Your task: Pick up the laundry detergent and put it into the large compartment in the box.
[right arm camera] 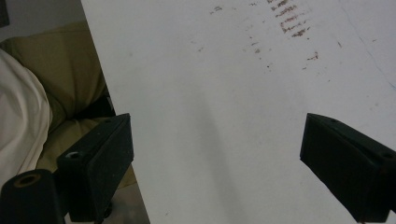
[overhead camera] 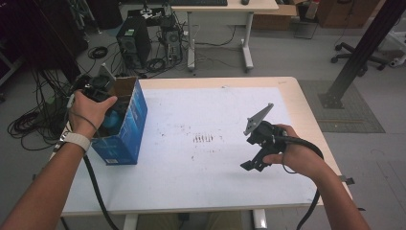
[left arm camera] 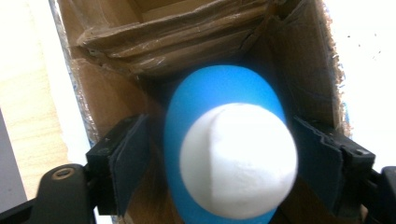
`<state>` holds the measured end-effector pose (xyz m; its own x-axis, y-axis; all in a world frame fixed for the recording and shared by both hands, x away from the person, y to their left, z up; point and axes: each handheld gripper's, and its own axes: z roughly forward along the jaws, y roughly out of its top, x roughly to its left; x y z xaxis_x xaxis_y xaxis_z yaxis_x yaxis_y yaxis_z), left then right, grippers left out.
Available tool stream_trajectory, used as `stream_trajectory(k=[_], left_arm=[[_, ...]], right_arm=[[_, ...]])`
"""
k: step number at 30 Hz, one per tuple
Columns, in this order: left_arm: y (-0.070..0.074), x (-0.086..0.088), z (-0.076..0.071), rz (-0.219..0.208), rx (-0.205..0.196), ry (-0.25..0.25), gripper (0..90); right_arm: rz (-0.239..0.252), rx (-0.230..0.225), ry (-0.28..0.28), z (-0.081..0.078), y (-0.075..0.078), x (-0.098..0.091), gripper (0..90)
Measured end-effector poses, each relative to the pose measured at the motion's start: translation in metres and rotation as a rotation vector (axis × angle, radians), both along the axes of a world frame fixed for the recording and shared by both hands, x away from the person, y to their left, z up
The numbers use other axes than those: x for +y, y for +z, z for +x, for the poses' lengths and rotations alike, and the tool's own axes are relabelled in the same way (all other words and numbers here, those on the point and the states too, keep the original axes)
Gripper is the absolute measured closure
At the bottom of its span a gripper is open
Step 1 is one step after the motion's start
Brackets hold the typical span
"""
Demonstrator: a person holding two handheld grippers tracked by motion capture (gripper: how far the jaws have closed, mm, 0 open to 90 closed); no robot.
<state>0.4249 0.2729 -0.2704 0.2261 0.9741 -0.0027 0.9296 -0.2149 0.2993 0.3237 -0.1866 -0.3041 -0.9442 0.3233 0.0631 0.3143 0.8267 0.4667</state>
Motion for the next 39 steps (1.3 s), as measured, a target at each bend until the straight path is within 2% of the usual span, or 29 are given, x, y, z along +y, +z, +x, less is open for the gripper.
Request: stream_trajectory(k=[16, 26, 35, 39], left_arm=[[0.011, -0.001, -0.004, -0.015, -0.005, -0.032, 13.8], [0.029, -0.005, -0.009, 0.002, -0.029, -0.067, 11.7], [0.042, -0.006, -0.012, -0.015, -0.047, -0.091, 11.7], [0.05, -0.007, -0.013, -0.005, -0.059, -0.104, 11.7]], right_arm=[[-0.002, -0.008, -0.003, -0.003, 0.004, -0.002, 9.8], [-0.003, -0.013, -0.001, -0.004, 0.007, -0.001, 9.8], [0.0, -0.016, -0.001, -0.005, 0.008, -0.001, 9.8], [-0.002, -0.016, -0.001, -0.005, 0.008, -0.001, 9.8]])
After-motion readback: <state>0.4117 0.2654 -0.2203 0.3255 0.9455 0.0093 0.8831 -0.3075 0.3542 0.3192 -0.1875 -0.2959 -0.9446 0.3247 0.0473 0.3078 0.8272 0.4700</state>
